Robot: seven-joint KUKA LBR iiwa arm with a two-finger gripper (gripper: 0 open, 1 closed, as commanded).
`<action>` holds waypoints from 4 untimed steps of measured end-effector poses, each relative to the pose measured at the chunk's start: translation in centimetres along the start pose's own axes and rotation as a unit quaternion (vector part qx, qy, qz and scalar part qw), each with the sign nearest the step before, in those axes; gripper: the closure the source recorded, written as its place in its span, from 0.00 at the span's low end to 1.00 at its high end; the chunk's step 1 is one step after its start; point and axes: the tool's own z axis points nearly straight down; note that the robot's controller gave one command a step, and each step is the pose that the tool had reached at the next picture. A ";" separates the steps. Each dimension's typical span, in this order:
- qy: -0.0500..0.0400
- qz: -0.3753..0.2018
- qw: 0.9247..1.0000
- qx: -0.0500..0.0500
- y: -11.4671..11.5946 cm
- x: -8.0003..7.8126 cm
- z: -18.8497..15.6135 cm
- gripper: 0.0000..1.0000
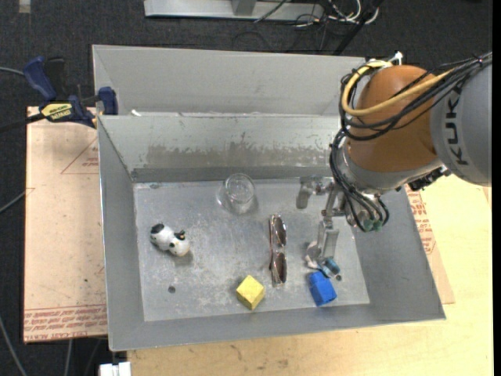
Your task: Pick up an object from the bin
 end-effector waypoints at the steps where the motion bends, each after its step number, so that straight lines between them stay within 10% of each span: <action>1: -0.004 0.000 1.000 0.000 0.0 -0.1 -0.5 0.00; 2: -0.005 -0.071 0.997 0.000 0.5 -0.9 4.4 0.00; 4: -0.004 -0.342 0.940 0.001 1.5 -1.7 5.7 0.00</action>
Offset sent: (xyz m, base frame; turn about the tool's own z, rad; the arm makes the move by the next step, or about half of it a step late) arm 0.0180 0.0127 -0.1302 -0.3840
